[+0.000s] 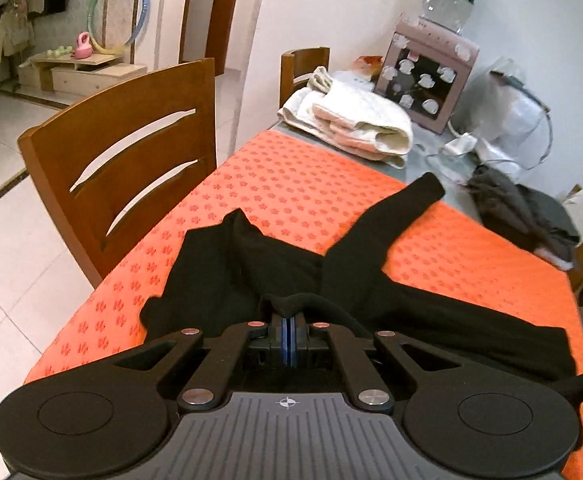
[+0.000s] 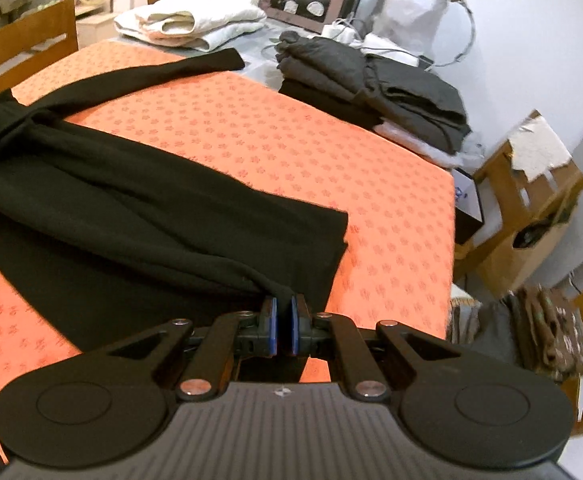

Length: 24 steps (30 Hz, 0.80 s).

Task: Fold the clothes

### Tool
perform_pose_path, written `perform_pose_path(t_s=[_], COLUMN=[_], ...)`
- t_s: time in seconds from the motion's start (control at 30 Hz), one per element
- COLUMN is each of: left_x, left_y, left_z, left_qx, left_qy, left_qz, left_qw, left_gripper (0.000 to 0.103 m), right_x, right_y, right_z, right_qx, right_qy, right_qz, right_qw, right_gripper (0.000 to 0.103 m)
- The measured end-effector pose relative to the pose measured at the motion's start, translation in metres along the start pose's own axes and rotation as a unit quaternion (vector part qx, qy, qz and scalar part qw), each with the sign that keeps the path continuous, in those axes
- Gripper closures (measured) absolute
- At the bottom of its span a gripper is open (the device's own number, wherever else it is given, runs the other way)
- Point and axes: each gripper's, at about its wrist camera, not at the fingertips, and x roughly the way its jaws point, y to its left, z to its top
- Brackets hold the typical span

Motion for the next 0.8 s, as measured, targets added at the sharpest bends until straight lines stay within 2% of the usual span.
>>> perform_pose_path(t_s=[0.13, 0.33, 0.47, 0.53, 0.57, 0.63, 0.7, 0.8], left_x=[0.029, 0.076, 0.098, 0.104, 0.101, 0.089, 0.073, 0.047], left_y=[-0.009, -0.018, -0.013, -0.008, -0.005, 0.001, 0.009, 0.023], left_z=[0.012, 0.023, 0.021, 0.021, 0.023, 0.029, 0.036, 0.047], left_qx=[0.013, 0.026, 0.029, 0.023, 0.021, 0.014, 0.006, 0.004], left_qy=[0.015, 0.042, 0.047, 0.051, 0.047, 0.03, 0.008, -0.019], left_qz=[0.023, 0.052, 0.049, 0.04, 0.034, 0.014, -0.004, -0.023], left_qw=[0.9995, 0.9974, 0.9973, 0.9976, 0.9981, 0.9994, 0.9999, 0.9995], left_gripper=[0.099, 0.098, 0.096, 0.091, 0.089, 0.076, 0.066, 0.063], right_x=[0.028, 0.067, 0.079, 0.078, 0.075, 0.067, 0.056, 0.036], right_y=[-0.007, -0.007, 0.0, 0.0, -0.001, -0.003, -0.003, -0.002], right_z=[0.018, 0.028, 0.025, 0.026, 0.026, 0.027, 0.027, 0.024], right_qx=[-0.012, -0.024, -0.039, -0.04, -0.038, -0.031, -0.026, -0.008], right_qy=[0.011, 0.046, 0.057, 0.057, 0.056, 0.051, 0.046, 0.038], right_qz=[0.011, 0.026, 0.025, 0.024, 0.023, 0.02, 0.013, 0.007], right_qw=[1.0, 0.998, 0.997, 0.997, 0.997, 0.998, 0.999, 0.999], right_gripper=[0.095, 0.094, 0.088, 0.084, 0.082, 0.071, 0.07, 0.069])
